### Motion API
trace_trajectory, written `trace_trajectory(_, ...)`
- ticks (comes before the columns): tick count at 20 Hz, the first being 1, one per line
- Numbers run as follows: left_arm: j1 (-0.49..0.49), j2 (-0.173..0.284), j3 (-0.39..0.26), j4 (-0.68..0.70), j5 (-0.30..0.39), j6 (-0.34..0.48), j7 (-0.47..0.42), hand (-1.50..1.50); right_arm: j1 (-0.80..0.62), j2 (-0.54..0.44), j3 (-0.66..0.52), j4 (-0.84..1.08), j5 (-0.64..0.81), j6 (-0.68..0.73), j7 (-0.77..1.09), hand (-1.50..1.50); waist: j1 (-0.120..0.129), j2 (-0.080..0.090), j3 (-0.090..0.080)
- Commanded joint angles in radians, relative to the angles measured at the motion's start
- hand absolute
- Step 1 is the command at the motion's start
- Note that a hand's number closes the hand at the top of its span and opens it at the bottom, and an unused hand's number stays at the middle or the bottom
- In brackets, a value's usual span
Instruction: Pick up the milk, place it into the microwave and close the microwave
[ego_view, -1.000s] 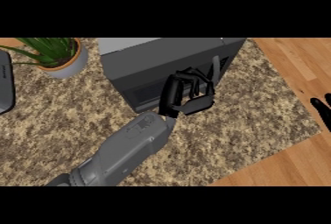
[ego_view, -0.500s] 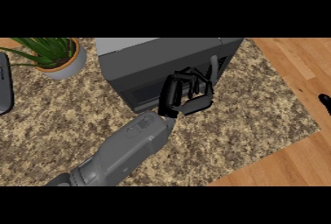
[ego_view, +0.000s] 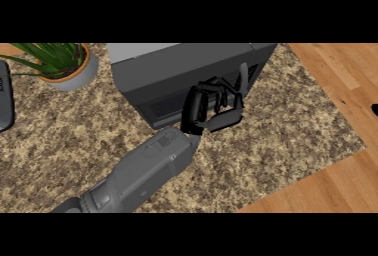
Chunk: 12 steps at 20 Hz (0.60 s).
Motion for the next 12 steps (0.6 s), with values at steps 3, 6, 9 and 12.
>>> trace_trajectory(3, -0.076, 0.000, 0.024, 0.081, 0.039, -0.025, 0.030, 1.50, -0.021, -0.024, 0.006, -0.003, -0.042, 0.031, 0.014, -1.50, -0.003, 0.018, 0.000)
trace_trajectory(6, -0.067, 0.000, 0.013, 0.095, 0.041, -0.031, 0.010, 1.50, -0.019, -0.036, 0.010, -0.013, -0.067, 0.041, 0.027, -1.50, -0.001, 0.016, -0.001)
trace_trajectory(9, -0.072, 0.000, 0.008, 0.092, 0.053, -0.026, -0.001, 1.50, -0.027, -0.038, 0.028, -0.019, -0.086, 0.054, 0.035, -1.50, -0.002, 0.019, -0.001)
trace_trajectory(12, -0.078, 0.000, 0.006, 0.093, 0.068, -0.024, -0.004, 1.50, -0.021, -0.047, 0.023, -0.007, -0.103, 0.062, 0.042, -1.50, -0.008, 0.019, 0.000)
